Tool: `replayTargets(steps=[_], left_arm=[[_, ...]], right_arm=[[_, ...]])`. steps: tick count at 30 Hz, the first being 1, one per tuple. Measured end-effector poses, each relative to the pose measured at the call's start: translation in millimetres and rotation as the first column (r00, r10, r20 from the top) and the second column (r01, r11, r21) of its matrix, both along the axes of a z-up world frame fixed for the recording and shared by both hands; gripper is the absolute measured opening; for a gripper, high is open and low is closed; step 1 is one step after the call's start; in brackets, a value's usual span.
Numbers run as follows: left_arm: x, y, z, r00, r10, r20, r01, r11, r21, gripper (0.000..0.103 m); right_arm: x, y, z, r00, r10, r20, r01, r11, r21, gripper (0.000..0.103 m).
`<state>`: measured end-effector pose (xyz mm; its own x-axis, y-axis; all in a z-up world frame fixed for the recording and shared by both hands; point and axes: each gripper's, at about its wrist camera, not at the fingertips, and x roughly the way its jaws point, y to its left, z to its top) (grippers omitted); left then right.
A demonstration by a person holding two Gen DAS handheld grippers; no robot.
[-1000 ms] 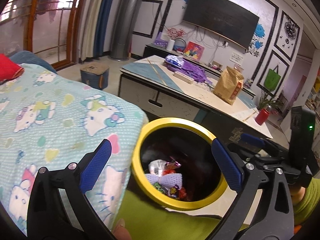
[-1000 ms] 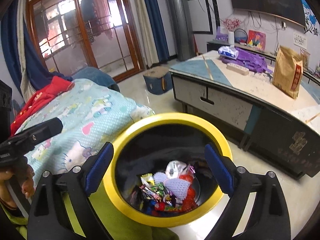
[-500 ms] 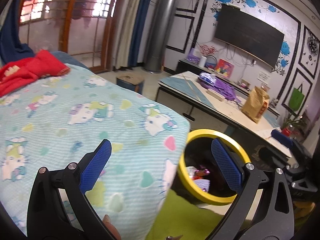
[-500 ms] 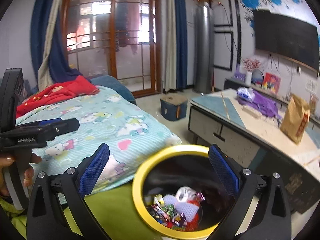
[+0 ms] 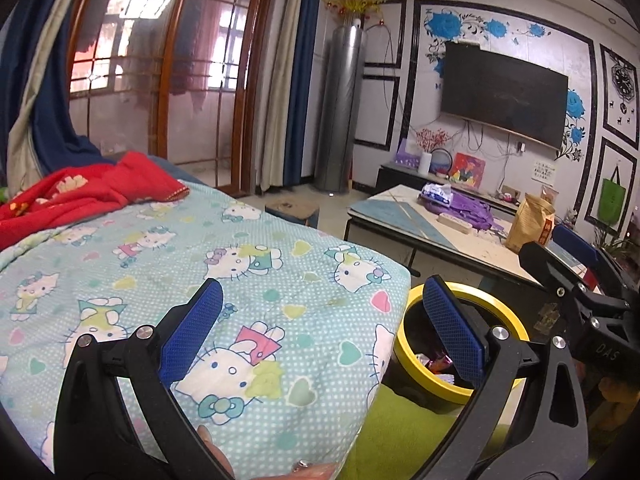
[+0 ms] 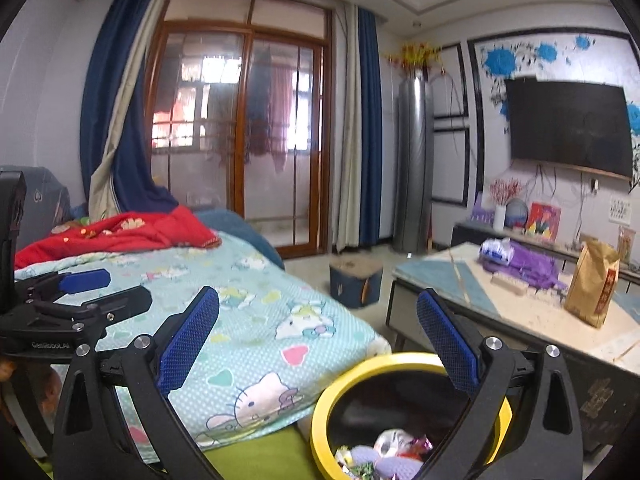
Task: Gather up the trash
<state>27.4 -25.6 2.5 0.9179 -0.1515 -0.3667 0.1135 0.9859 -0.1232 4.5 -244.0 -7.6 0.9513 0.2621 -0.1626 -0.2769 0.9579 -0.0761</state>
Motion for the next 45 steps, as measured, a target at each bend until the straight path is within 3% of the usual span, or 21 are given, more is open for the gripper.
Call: replayTargets(steps=[21,45], left_arm=[[-9,0,-4,0.999,-0.012,0.033,0.012,1.0,-0.017,0.092],[-10,-4,-2,0.999,-0.024,0.041,0.024,1.0,-0.013,0.092]], right_arm=[[10,-2,-13,0.998,-0.021,-0.065,0.022,1.0,0.009,0.097],[12,-5,-14,0.997,-0.032,-0.072,0.033,0.999,0.013,0.097]])
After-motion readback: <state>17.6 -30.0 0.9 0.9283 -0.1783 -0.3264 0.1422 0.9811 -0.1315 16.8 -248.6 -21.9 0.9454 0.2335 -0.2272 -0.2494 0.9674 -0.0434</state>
